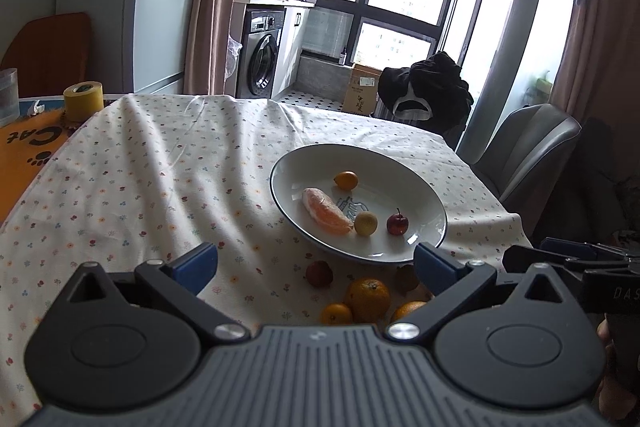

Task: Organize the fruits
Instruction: 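Withdraw both tools from the bowl toward the fruit pile, then move the right tool to the peeled pomelo segment while the left tool approaches a small tangerine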

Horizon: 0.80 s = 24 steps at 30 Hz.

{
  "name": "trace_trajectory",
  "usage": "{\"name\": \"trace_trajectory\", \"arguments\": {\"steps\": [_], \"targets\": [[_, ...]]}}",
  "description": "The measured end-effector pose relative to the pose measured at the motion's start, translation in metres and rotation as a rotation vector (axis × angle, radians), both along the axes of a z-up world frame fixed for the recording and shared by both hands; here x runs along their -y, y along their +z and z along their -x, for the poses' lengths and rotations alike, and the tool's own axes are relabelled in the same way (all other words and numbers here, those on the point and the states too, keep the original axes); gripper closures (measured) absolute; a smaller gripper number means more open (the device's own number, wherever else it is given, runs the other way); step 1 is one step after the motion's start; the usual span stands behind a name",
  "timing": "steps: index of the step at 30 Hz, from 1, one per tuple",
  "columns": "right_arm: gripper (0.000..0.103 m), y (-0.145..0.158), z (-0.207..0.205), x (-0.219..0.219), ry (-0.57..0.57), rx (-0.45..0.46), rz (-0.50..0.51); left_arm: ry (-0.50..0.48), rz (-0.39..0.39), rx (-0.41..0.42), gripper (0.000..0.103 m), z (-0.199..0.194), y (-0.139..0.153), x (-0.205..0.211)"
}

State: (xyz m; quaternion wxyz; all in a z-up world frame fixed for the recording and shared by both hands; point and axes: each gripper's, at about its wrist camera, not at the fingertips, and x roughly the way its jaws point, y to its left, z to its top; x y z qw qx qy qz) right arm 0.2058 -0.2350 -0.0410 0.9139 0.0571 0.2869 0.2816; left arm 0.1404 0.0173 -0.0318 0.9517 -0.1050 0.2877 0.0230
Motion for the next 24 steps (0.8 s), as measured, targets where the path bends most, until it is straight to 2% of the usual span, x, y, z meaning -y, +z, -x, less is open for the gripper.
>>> {"name": "trace_trajectory", "arguments": {"steps": [18,24], "targets": [[0.0,-0.001,0.025,0.006,0.006,-0.035,-0.011,-0.035,0.029,-0.022,0.0,0.032,-0.002,-0.002],[0.0,-0.002,0.03,0.006,0.014,-0.045,-0.018,-0.039,0.012,-0.021,0.0,0.037,-0.003,0.0]]}}
